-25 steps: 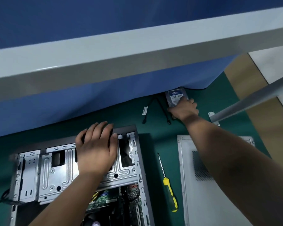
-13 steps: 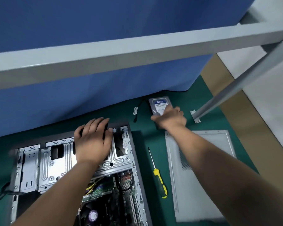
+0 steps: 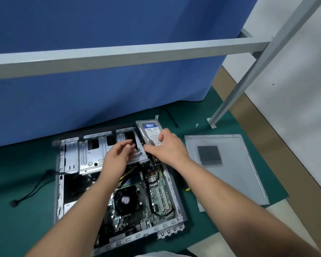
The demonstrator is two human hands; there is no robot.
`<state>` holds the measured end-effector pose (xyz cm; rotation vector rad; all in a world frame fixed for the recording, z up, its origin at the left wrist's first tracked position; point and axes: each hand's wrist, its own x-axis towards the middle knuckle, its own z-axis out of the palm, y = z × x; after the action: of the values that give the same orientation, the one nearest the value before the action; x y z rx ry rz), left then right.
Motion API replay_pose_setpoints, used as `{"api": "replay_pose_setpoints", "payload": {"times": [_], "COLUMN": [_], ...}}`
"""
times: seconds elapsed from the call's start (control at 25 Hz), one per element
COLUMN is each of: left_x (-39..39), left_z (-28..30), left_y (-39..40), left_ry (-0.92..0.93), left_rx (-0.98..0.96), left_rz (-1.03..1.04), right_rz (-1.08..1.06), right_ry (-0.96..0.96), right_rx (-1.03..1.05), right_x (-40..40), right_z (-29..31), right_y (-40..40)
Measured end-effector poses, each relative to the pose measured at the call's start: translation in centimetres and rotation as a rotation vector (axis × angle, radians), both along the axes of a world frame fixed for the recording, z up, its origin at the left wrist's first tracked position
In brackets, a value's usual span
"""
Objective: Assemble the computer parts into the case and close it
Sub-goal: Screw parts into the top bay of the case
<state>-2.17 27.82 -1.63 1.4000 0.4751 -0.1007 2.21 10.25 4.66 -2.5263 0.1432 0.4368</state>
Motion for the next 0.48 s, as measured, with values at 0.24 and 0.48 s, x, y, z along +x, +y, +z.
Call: {"api": "replay_pose_setpoints", "payload": {"times": [0.24,0.48], "left_x": [-5.9,-9.7], "left_z": [0.0,-1.7], "left_y": [1.2,3.3], "left_ry": [0.258,0.365], "left_rx": [-0.441,-0.492], "left_rz": [-0.112,0.021], "right_rz": [-0.109,-0.418], "right_ry": [0.276,0.620], "right_rx": [0.707,1.133], "right_x": [-8.3,-12.4], "right_z": [-0.4,-3.0], "right_y": [3.2,2.6]}}
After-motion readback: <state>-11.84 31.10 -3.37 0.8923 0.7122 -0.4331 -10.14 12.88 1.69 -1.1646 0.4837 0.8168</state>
